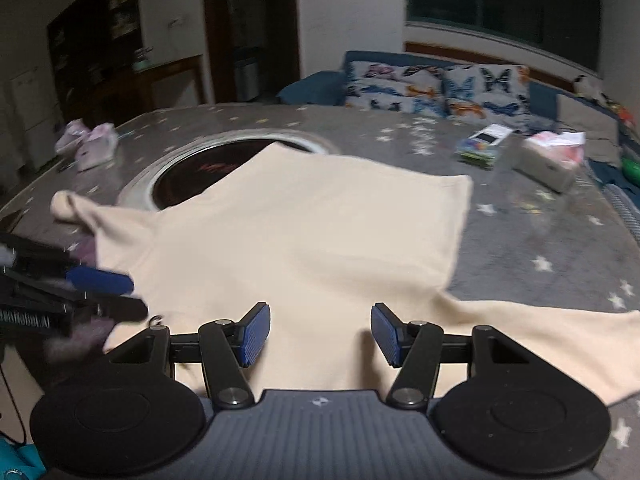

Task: Fold clothes
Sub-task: 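Lay the sweatshirt flat on the table with both grippers and release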

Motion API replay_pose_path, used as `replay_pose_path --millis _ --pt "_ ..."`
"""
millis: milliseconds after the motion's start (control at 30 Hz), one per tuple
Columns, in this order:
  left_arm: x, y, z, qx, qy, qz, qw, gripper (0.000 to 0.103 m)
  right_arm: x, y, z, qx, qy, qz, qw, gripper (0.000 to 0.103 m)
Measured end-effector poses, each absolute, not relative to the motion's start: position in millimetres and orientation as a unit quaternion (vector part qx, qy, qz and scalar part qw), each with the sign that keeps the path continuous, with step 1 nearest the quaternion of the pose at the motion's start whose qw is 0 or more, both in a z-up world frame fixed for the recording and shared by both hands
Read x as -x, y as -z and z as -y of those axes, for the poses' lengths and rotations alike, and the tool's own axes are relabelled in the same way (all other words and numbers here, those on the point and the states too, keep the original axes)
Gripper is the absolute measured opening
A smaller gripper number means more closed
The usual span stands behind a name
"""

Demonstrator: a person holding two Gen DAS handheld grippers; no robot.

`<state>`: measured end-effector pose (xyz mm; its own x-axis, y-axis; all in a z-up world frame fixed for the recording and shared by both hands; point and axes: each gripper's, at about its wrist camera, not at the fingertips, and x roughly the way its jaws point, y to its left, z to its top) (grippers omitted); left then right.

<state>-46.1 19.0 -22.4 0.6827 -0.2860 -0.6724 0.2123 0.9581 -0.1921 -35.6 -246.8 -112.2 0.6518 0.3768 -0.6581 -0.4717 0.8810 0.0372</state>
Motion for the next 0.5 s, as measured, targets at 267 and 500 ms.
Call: replay_pose_path --millis 267,500 --pt "33 -3 -115 0.133 -0.079 -0.349 0.924 0.048 34 123 231 0.082 -0.256 -0.361 0.893 0.057" --pt "18 -3 -204 0.254 -0.216 -0.377 0.864 0.051 30 126 232 0.079 -0.258 -0.366 0.891 0.057"
